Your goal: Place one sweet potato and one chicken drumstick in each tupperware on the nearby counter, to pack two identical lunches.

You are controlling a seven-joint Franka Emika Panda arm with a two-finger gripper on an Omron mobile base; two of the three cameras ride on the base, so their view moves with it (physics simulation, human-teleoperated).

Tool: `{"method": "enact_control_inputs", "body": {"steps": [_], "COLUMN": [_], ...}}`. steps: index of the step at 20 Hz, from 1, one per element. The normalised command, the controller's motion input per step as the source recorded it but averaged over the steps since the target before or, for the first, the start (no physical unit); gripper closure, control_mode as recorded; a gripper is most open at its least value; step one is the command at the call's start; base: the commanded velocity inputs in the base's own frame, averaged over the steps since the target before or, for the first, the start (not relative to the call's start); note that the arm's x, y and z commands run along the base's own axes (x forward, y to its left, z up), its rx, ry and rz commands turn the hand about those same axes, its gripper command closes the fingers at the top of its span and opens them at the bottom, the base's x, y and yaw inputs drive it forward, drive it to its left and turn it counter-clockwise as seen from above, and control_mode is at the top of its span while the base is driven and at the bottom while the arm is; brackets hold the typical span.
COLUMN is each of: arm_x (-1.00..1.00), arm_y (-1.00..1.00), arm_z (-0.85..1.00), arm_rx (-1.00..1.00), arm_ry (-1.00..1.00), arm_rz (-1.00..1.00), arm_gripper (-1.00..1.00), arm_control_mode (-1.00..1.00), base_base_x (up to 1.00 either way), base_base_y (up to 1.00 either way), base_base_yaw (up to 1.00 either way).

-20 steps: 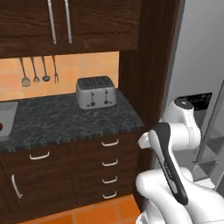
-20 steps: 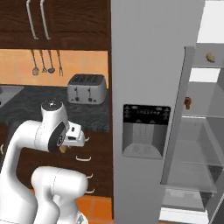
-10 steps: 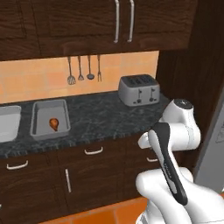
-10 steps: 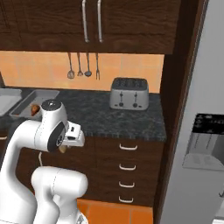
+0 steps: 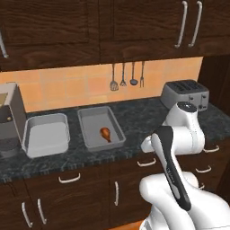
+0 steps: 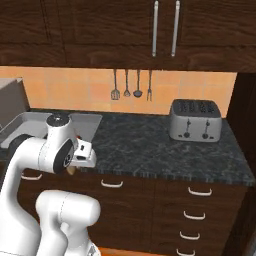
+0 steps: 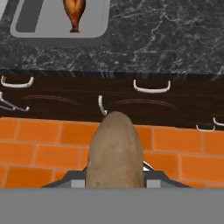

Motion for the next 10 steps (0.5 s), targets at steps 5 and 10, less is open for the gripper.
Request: {"method": "enact_control_inputs", "body": {"steps": [5,10], "arm_x": [0.00,0.00], "arm_y": [0.00,0.00], "arm_z": [0.00,0.00], "arm_rx": [0.00,0.00], "arm_ry": [0.00,0.00], "arm_rz": [0.00,0.00], "arm_gripper": [1.00,1.00], "arm_control_mode": [1.00,1.00], "base_base_x": [0.39,0.80], "base_base_y": [0.54,0.30], "base_base_yaw": [0.00,0.00]}}
